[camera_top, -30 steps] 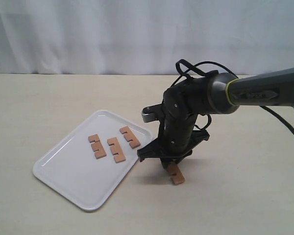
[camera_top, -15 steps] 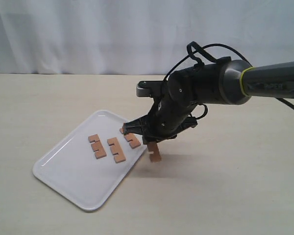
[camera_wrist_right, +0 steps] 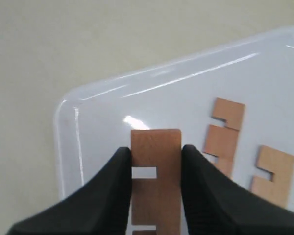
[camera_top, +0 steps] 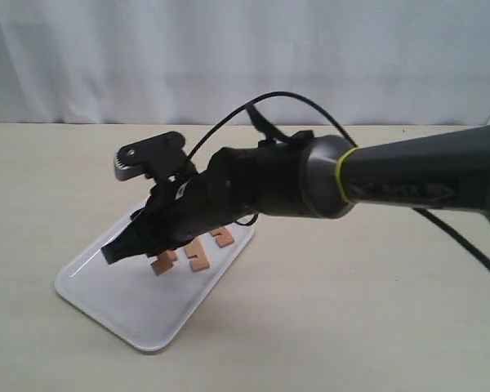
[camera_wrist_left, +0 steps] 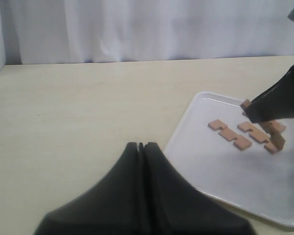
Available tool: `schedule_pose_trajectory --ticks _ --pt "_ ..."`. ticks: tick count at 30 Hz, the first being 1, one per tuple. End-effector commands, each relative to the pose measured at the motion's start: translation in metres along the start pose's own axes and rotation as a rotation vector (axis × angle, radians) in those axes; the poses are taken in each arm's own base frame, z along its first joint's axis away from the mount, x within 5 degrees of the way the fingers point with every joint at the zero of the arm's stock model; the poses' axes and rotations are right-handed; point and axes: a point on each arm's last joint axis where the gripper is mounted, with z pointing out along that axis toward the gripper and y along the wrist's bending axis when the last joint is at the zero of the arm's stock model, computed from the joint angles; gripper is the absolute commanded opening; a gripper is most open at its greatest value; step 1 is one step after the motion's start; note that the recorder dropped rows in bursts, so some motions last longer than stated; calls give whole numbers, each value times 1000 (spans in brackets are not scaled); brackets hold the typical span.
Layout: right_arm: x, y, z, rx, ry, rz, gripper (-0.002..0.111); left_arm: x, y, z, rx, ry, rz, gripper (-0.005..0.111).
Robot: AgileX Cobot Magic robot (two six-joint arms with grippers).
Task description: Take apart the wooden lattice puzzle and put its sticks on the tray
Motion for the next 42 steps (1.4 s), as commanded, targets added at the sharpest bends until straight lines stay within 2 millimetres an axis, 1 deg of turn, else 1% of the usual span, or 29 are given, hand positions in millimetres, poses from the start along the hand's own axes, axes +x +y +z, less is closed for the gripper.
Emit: schedule_pose_trajectory --ticks 1,3,6,8,14,15,17,19,21,22,23,24,25,26,27,28,29,30,31,32,34,36,37,38,39,40,42 --pt "2 19 18 -19 -17 -101 5 -1 0 0 8 -10 0 0" --pt "0 19 27 -26 -5 -102 10 -1 0 0 8 -10 0 0" --pt "-2 19 39 -36 19 -102 22 -1 0 0 8 -10 0 0" --pt "-2 19 44 -44 36 -103 30 -1 0 0 8 -10 0 0" --pt "-2 22 45 -59 61 -106 61 -1 0 0 8 -10 0 0" --pt "0 22 44 -66 85 -107 71 -1 0 0 8 -10 0 0" --pt "2 23 42 -76 115 -123 76 -1 0 0 8 -10 0 0" --pt "2 23 39 -75 135 -151 76 -1 0 0 8 -10 0 0" --pt "0 23 32 -68 150 -183 74 -1 0 0 8 -10 0 0" --pt "-5 24 20 -62 166 -189 63 -1 0 0 8 -10 0 0" --pt "-6 24 15 -58 181 -183 55 -1 0 0 8 -10 0 0" --pt "-8 23 3 -43 226 -180 32 -1 0 0 8 -10 0 0" --pt "-10 18 -11 -13 268 -223 7 -1 0 0 8 -10 0 0" --pt "-11 5 -28 25 345 -211 5 -1 0 0 8 -10 0 0" --pt "-9 -3 -36 31 391 -185 4 -1 0 0 8 -10 0 0" --pt "-8 -25 -54 46 468 -105 4 -1 0 0 8 -10 0 0" --pt "-8 -38 -62 58 496 -64 4 -1 0 0 8 -10 0 0" --pt "-4 -64 -79 89 554 39 4 -1 0 0 8 -10 0 0" --pt "0 -79 -90 107 576 97 4 -1 0 0 8 -10 0 0" --pt "7 -99 -104 134 587 172 4 -1 0 0 8 -10 0 0" --pt "21 -120 -119 154 576 275 4 -1 0 0 8 -10 0 0" --pt "30 -132 -133 169 529 346 4 -1 0 0 8 -10 0 0" --pt "37 -137 -145 186 468 378 4 -1 0 0 8 -10 0 0" --pt "39 -137 -158 210 396 383 4 -1 0 0 8 -10 0 0" --pt "42 -135 -169 243 293 371 4 -1 0 0 8 -10 0 0" --pt "40 -130 -184 271 184 351 4 -1 0 0 8 -10 0 0" --pt "42 -121 -204 303 17 327 4 -1 0 0 8 -10 0 0"
